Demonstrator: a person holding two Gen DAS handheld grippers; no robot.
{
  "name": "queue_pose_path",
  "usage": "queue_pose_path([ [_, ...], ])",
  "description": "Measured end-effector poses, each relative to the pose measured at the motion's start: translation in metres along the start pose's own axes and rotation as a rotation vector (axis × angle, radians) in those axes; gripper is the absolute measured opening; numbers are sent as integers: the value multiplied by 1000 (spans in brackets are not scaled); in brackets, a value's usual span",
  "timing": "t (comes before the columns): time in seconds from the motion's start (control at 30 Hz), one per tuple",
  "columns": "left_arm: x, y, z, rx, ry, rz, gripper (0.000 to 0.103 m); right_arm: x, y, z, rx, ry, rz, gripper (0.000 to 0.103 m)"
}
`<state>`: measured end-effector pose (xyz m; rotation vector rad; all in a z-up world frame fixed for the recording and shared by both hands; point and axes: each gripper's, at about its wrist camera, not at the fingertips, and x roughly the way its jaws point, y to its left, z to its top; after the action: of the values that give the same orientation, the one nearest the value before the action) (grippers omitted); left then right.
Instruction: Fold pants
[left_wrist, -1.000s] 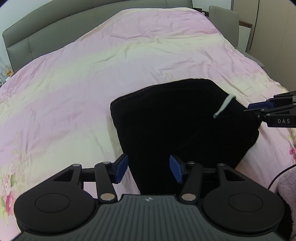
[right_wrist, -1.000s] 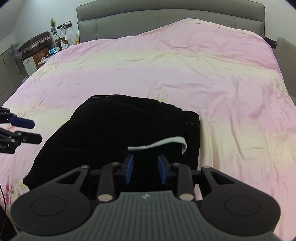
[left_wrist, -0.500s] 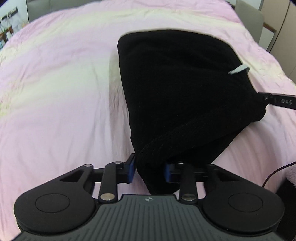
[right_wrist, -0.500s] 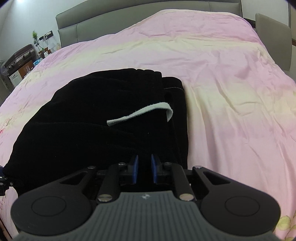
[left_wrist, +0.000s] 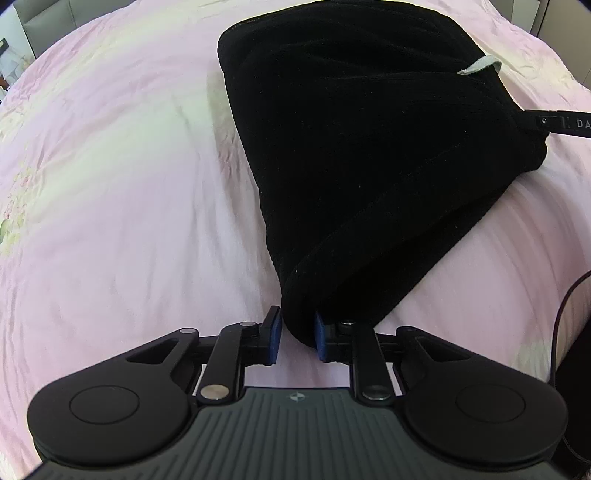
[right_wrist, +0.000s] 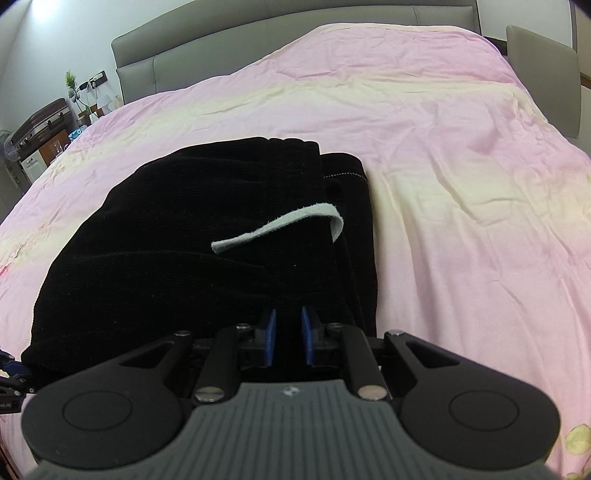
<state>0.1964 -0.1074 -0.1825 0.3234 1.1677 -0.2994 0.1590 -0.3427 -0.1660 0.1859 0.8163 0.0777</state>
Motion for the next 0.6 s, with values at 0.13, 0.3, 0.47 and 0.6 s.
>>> queue_pose_path([
  [0.13, -11, 0, 0, 0, 7, -8, 20, -1, 1, 0, -8, -1, -5, 9],
  [0.3, -26, -2, -2, 67, 22, 43, 21, -5, 3, 3, -12, 7, -4, 9],
  [0.47, -46, 13, -1, 75, -3, 115, 25, -15, 8, 17, -31, 31, 16, 29],
  [0.6, -69, 33, 13, 3, -90, 96, 39, -30, 8, 32, -30, 37, 10, 62],
])
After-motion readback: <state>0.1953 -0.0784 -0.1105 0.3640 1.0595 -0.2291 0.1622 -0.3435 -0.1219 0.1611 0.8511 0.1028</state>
